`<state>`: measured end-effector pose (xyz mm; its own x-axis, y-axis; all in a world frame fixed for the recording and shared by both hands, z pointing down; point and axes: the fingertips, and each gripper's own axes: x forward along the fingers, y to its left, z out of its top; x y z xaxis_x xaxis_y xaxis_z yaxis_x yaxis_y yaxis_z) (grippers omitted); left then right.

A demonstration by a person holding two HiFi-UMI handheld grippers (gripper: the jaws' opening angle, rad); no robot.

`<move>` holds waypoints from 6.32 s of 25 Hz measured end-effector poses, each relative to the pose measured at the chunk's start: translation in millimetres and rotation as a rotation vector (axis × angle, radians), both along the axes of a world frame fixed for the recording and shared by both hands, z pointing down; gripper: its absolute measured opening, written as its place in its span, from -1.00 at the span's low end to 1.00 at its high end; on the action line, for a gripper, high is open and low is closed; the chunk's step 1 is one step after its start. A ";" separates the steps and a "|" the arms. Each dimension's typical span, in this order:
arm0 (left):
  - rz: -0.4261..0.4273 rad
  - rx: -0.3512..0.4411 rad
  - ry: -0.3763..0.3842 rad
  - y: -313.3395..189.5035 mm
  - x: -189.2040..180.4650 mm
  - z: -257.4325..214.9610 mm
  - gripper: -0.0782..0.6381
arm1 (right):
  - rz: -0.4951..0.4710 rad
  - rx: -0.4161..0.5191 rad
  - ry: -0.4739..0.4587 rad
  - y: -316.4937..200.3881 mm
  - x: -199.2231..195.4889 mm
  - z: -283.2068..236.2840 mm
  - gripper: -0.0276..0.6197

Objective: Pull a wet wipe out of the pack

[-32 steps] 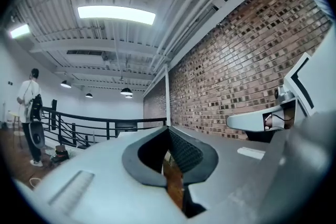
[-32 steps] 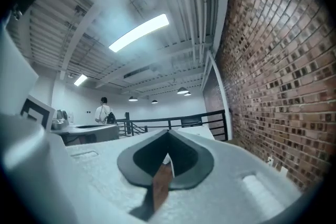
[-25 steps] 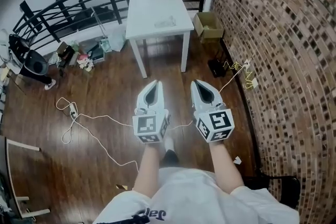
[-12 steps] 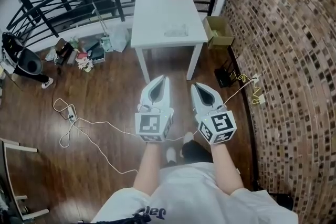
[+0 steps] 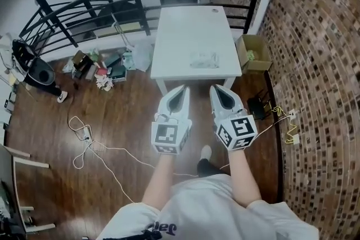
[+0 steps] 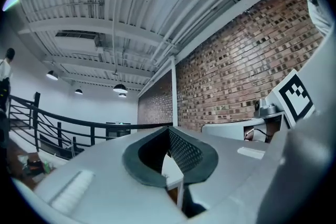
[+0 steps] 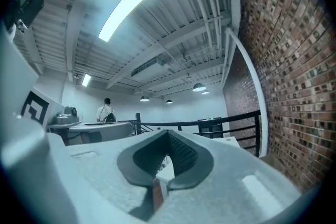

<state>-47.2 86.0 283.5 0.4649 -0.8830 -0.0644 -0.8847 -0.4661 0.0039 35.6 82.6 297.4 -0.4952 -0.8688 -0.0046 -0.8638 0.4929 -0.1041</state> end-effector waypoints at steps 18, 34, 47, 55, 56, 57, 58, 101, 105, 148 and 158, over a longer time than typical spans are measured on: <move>0.019 -0.075 0.019 -232.4 -2.1 31.2 -0.74 | -0.030 -0.111 0.048 -229.8 -8.3 49.0 -0.94; 0.186 -0.214 -0.012 -348.6 -6.9 90.8 -0.74 | 0.173 -0.259 0.015 -309.2 65.7 117.7 -0.94; 0.174 -0.311 -0.011 -384.3 18.2 128.1 -0.74 | 0.101 -0.324 0.246 -344.5 187.6 136.1 -0.94; 0.143 -0.366 -0.029 -388.3 9.7 158.3 -0.74 | -0.240 -0.334 0.598 -376.7 172.4 147.3 -0.73; 0.138 -0.363 -0.033 -388.6 8.1 162.8 -0.74 | -0.276 -0.334 0.621 -381.7 167.7 148.7 -0.73; 0.134 -0.364 -0.037 -388.0 7.0 167.3 -0.74 | -0.308 -0.336 0.639 -386.7 163.0 150.5 -0.72; 0.131 -0.369 -0.040 -386.8 6.8 171.4 -0.74 | -0.340 -0.339 0.655 -391.2 158.6 153.1 -0.71; 0.110 -0.564 0.005 -378.0 21.5 251.5 -0.74 | -1.209 -0.429 1.003 -378.5 -12.2 322.7 -0.91; 0.117 -0.557 0.010 -378.4 24.6 243.5 -0.74 | -1.217 -0.400 1.016 -374.5 -10.0 307.4 -0.92; 0.378 -0.345 -0.012 -398.5 158.7 133.4 -0.74 | -0.658 -0.249 0.883 -437.4 139.1 102.1 -0.93; 0.431 -0.401 -0.035 -401.1 204.3 165.4 -0.74 | -0.615 -0.382 0.888 -441.0 183.7 185.6 -0.93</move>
